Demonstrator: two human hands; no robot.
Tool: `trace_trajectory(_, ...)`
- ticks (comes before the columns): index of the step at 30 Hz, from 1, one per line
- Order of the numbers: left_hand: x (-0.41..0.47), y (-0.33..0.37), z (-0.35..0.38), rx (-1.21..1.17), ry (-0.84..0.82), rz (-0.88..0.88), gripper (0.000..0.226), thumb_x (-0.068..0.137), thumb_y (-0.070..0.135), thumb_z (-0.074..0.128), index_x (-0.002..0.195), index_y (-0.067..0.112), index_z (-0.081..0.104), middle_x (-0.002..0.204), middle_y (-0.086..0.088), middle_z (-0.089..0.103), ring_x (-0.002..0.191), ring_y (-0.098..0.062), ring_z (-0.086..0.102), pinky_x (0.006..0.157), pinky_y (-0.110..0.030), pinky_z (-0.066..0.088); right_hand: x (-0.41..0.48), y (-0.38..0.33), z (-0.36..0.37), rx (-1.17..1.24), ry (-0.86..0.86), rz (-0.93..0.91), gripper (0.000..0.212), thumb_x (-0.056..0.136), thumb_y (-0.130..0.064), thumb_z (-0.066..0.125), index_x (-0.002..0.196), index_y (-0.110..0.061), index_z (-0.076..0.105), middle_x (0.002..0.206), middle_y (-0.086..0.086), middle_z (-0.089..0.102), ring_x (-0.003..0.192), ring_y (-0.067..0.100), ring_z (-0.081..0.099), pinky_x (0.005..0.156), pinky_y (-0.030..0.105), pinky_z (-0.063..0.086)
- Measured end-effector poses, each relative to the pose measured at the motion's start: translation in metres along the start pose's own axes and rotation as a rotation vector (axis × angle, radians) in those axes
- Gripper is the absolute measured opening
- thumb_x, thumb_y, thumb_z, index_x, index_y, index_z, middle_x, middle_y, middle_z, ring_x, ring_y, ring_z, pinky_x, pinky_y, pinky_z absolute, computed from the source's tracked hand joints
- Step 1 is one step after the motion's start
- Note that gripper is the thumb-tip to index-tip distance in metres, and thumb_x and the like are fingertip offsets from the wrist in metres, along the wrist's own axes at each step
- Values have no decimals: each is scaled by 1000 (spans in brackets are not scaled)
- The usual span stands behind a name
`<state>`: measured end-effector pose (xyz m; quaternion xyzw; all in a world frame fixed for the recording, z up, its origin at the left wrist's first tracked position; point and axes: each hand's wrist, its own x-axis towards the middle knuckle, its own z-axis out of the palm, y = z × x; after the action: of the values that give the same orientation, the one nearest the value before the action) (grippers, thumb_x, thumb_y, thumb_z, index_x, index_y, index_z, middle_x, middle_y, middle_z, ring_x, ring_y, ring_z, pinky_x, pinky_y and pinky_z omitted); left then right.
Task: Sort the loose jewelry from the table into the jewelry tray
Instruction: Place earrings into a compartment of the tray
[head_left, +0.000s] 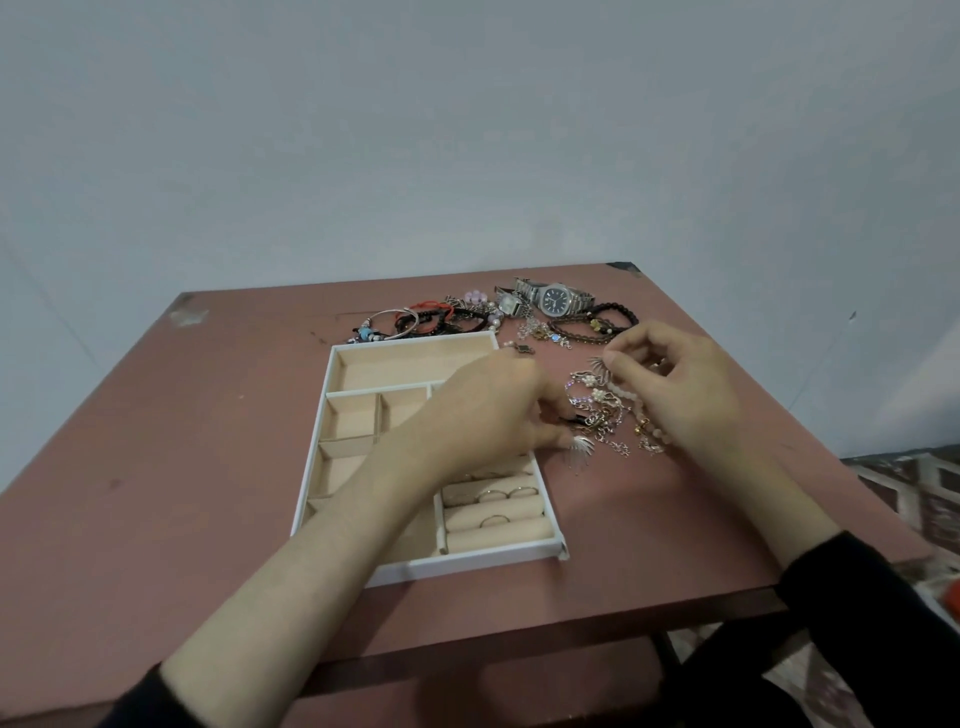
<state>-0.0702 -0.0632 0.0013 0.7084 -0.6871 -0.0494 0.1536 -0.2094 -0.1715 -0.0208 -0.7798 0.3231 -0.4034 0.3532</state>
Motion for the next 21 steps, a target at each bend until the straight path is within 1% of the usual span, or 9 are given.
trace_trajectory(2,2,3,4,43,1,13,25,82,42,64,105,31,68,97,7,68,99,-14,48,73,-26,38,0,0,0,-3,-1,-4,23,83,-12,66,68,-28,61,63,-3,59,41,2,48,38,10,34)
trace_trajectory(7,8,5,11,69,33,37,16,83,40,62,94,31,70,96,5,68,101,-17,49,78,-34,46,-1,-1,0,-16,-2,-17,25,82,-10,65,67,-29,60,61,-5,58,42,1,49,40,10,35)
trace_trajectory(10,6,2,9,33,86,51,12,85,35,62,89,26,69,90,4,66,94,-15,51,75,-34,46,-2,-2,-1,-16,8,-16,22,83,-11,66,68,-28,61,63,-3,59,43,1,49,39,10,35)
trace_trajectory(12,1,-5,1,-79,157,41,10,85,29,63,86,21,68,84,5,67,83,-12,54,73,-30,46,-2,-4,-2,-4,21,-17,20,82,-11,66,69,-26,63,64,-1,61,46,2,50,40,10,35)
trace_trajectory(14,-5,-15,-11,-222,250,-2,7,84,21,65,83,15,69,76,5,65,70,-6,56,68,-14,42,-1,-8,-3,2,16,-26,21,82,-10,67,68,-26,62,65,-1,61,53,3,52,47,10,39)
trace_trajectory(15,-9,-21,-17,-268,287,-30,6,84,18,65,83,14,69,73,6,64,66,-1,55,66,-8,39,0,-11,-3,-2,4,-31,22,82,-11,67,68,-26,62,65,-2,61,55,2,52,51,10,39)
trace_trajectory(18,-18,-36,-25,-314,302,-91,5,84,18,65,80,18,69,71,8,64,68,-1,57,67,-11,42,7,-22,3,-4,-38,-42,20,82,-11,67,70,-25,63,66,-2,62,56,0,51,57,15,42)
trace_trajectory(20,-21,-39,-24,-324,269,-96,6,84,17,65,79,19,69,68,12,63,68,1,57,66,-12,43,12,-28,8,13,-58,-45,14,83,-11,67,73,-22,65,69,1,65,58,1,54,55,12,42)
trace_trajectory(21,-21,-39,-23,-328,262,-95,6,84,17,65,79,19,69,67,14,61,67,4,56,65,-10,42,14,-31,11,17,-63,-49,12,83,-12,67,74,-20,66,71,3,67,63,5,58,56,11,42)
